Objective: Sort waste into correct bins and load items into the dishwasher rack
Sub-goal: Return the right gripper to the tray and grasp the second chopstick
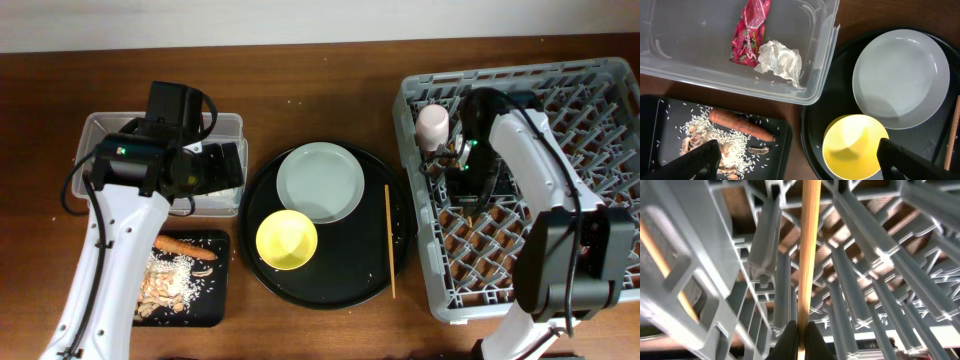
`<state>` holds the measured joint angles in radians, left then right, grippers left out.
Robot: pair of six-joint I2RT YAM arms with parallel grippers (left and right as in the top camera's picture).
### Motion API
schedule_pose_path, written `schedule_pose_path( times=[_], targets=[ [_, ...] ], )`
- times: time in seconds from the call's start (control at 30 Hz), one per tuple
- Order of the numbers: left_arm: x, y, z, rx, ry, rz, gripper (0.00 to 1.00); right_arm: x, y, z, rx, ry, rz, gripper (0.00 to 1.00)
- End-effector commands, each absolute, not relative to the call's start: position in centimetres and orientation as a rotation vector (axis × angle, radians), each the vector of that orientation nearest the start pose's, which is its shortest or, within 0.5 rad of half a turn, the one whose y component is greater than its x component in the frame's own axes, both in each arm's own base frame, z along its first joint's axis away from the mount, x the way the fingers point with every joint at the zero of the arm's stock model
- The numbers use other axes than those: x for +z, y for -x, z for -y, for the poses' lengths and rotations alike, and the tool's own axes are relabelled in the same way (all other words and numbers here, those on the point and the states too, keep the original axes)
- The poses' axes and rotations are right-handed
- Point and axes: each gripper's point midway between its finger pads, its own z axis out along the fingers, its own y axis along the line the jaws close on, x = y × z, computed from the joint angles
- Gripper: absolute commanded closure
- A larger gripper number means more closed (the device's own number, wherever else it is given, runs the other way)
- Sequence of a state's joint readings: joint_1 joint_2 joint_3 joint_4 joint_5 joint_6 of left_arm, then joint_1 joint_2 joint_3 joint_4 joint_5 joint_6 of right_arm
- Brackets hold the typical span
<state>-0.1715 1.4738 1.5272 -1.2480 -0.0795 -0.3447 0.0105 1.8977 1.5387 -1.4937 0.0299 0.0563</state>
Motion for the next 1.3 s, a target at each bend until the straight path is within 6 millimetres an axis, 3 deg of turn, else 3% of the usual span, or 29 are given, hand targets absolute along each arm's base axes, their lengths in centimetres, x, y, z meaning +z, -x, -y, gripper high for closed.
schedule_pose_path(
  times=[0.0, 0.1, 0.3, 0.6, 0.63, 0.67, 0.7, 0.87, 1.0, 1.07, 1.1, 1.13, 1.17, 1.23, 1.27],
  targets=[
    [22.3, -32.2, 3.9, -0.020, 0.276, -2.739, 0.01, 11.8, -29.5, 0.5, -0.080, -0.087, -3.394, 0.96],
    [22.3, -32.2, 3.9, -0.020, 0.276, -2.739, 0.01, 12.2, -28.8, 0.5, -0.083, -0.087, -3.422, 0.96],
    [22.3, -32.2, 3.9, -0.020, 0.276, -2.739, 0.01, 12.5, -29.2, 0.7, -0.094, -0.088, -3.396, 0.96],
    [22.3, -32.2, 3.9, -0.020, 0.276, -2.739, 0.01, 12.6, -29.9, 2.5, -0.106, -0.182, -3.346, 0.95],
    [22.3, -32.2, 3.9, -0.020, 0.276, -2.739, 0.01, 12.6, -29.9, 2.5, -0.106, -0.183, -3.348, 0.70],
    [22.3, -32.2, 3.9, -0.020, 0.276, -2.739, 0.01, 12.7, -29.7, 2.5, -0.107, -0.182, -3.357, 0.52],
    [22.3, -32.2, 3.9, -0.020, 0.276, -2.739, 0.01, 12.7, -29.5, 2.5, -0.107, -0.183, -3.363, 0.44],
    [22.3, -32.2, 3.9, -0.020, 0.276, -2.739, 0.01, 13.2, -29.4, 2.3, -0.093, -0.183, -3.365, 0.40],
    [22.3, -32.2, 3.9, -0.020, 0.276, -2.739, 0.01, 15.4, -30.2, 0.2, 0.106, -0.177, -3.297, 0.40],
    [22.3, -32.2, 3.9, -0.020, 0.276, -2.739, 0.01, 15.8, -30.3, -1.8, 0.261, -0.163, -3.284, 0.38],
    [22.3, -32.2, 3.9, -0.020, 0.276, -2.739, 0.01, 15.9, -30.7, -3.5, 0.381, -0.146, -3.261, 0.15],
    [22.3, -32.2, 3.9, -0.020, 0.276, -2.739, 0.01, 16.0, -31.2, -4.6, 0.450, -0.129, -3.233, 0.02],
    [22.3, -32.2, 3.9, -0.020, 0.276, -2.739, 0.01, 16.1, -31.9, -6.7, 0.586, -0.090, -3.186, 0.02],
    [22.3, -32.2, 3.9, -0.020, 0.276, -2.739, 0.01, 15.9, -32.0, -9.0, 0.653, -0.012, -3.168, 0.05],
    [22.2, -32.2, 3.9, -0.020, 0.276, -2.739, 0.01, 15.7, -31.8, -9.7, 0.652, 0.019, -3.173, 0.18]
  ],
)
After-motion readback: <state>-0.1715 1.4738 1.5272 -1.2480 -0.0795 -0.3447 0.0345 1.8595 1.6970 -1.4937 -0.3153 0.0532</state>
